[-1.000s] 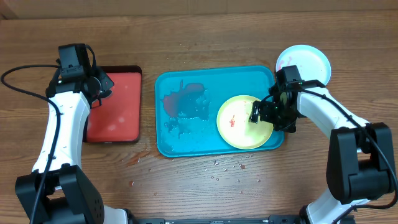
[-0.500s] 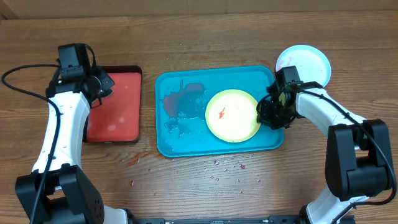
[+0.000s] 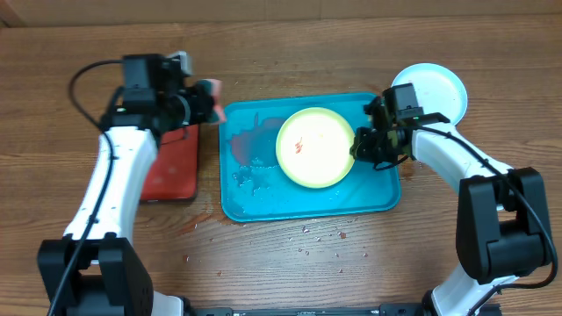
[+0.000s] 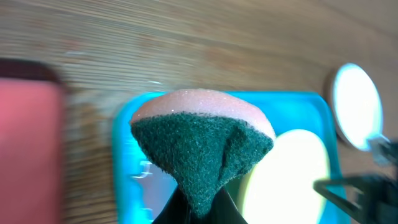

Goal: Clean dirty plates on tray and stack at the side

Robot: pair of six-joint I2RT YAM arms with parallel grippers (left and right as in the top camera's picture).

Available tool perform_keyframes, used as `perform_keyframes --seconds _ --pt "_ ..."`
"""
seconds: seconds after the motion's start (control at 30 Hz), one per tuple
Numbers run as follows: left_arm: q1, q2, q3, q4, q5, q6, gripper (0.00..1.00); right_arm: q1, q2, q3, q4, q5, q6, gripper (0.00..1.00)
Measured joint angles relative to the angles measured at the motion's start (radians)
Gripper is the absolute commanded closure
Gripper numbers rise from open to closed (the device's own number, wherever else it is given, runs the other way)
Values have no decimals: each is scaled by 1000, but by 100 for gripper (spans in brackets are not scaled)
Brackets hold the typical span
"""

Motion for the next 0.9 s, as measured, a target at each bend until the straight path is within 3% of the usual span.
perform_keyframes --seconds 0.17,0.43,0.9 --pt "-121 0 0 38 12 10 96 82 2 32 -102 6 -84 96" --pt "-274 0 0 76 -63 -28 96 136 6 205 -140 75 9 96" --pt "-319 122 0 107 -131 -104 96 125 203 270 -225 78 44 96"
